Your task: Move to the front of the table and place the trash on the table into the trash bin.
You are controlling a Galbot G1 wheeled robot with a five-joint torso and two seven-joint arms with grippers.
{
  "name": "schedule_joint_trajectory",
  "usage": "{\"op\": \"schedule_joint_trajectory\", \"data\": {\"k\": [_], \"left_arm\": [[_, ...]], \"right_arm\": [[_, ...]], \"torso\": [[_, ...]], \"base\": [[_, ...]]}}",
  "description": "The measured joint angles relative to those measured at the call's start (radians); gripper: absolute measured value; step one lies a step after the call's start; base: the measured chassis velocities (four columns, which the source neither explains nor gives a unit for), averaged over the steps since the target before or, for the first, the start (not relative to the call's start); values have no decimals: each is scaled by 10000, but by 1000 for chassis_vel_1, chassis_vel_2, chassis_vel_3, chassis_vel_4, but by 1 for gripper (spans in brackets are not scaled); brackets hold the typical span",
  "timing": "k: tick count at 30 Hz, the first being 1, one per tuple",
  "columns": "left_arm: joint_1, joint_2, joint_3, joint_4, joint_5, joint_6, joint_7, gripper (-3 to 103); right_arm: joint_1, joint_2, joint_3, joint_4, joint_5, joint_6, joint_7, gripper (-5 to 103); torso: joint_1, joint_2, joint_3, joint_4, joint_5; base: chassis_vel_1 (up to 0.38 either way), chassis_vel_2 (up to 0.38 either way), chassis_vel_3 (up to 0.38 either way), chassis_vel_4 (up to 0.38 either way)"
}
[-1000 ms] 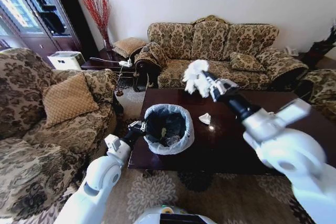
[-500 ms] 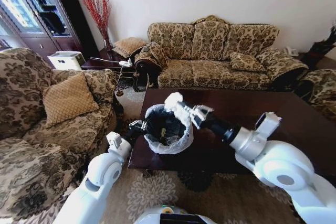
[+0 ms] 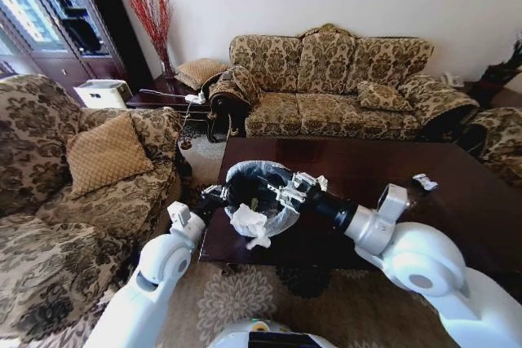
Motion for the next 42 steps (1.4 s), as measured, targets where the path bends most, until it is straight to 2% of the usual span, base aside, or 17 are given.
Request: {"op": "schedule_joint_trajectory", "data": {"k": [1,4,5,7,8,9,14,16,17,19,20,23,25,29,33,38,42], "left_arm": [[-8,1,2,18,-5,0,0,3],[-51,27,29,94,-54,1,2,3],[-51,27,29,94,-54,1,2,3],[-84,41,34,106,-80,64,11,3],[-94,51,37,109,-90,89,14,3],[-104,71,41,111,-109,137,23,3],[-120,178,16,104,-126,423,85,3],[-138,335,-45,9,-142,831,134,3],[-138,335,-45,9,-142,831,134,3],[-156,438,-99,-99,-206,1141,139,3],[-191,581,-181,-294,-297,1708,165,3],[-254,755,-221,-454,-407,2095,169,3],[-363,885,-237,-516,-495,2175,100,3],[-674,864,-297,-574,-1040,1530,-328,3],[-762,897,-408,-697,-1080,1804,-395,3],[-553,981,-393,-848,-723,2266,-305,3],[-514,973,-393,-877,-700,2308,-256,3]], "right_arm": [[6,29,0,-42,-35,21,11,66],[24,122,36,-273,-297,192,88,83],[24,122,36,-273,-297,192,88,83],[45,158,127,-349,-374,281,104,93],[54,170,179,-366,-386,294,119,93],[67,182,281,-401,-410,311,139,97],[108,193,483,-497,-489,418,244,100],[113,206,574,-539,-525,475,343,100],[113,206,574,-539,-525,475,343,100],[99,216,609,-555,-564,511,361,100],[82,243,626,-564,-585,533,373,100],[72,279,626,-571,-607,553,375,100],[59,323,603,-582,-645,556,372,100],[-38,455,548,-616,-771,559,354,100],[-155,503,529,-616,-877,558,345,100],[-120,544,534,-633,-890,557,346,100],[-132,592,541,-636,-893,553,346,100]], "torso": [[0,0,0,0,-1],[0,0,0,0,0],[0,0,0,0,0],[0,0,0,0,0],[0,0,0,0,0],[0,0,0,0,-1],[0,0,0,0,-1],[0,0,0,0,-1],[0,0,0,0,-1],[0,0,0,0,-1],[0,0,0,0,0],[0,0,0,0,-1],[-1,0,0,0,0],[0,0,0,0,-2],[0,0,0,-1,-1],[0,0,0,3,-2],[0,0,0,0,-2]], "base": [[0,0,0,0],[0,0,0,0],[0,0,0,0],[0,0,0,0],[0,0,0,0],[0,0,0,0],[0,0,0,0],[0,0,0,0],[0,0,0,0],[0,0,0,0],[0,0,0,0],[0,0,0,0],[0,0,0,0],[0,0,0,0],[0,0,0,0],[0,0,0,0],[0,0,0,0]]}}
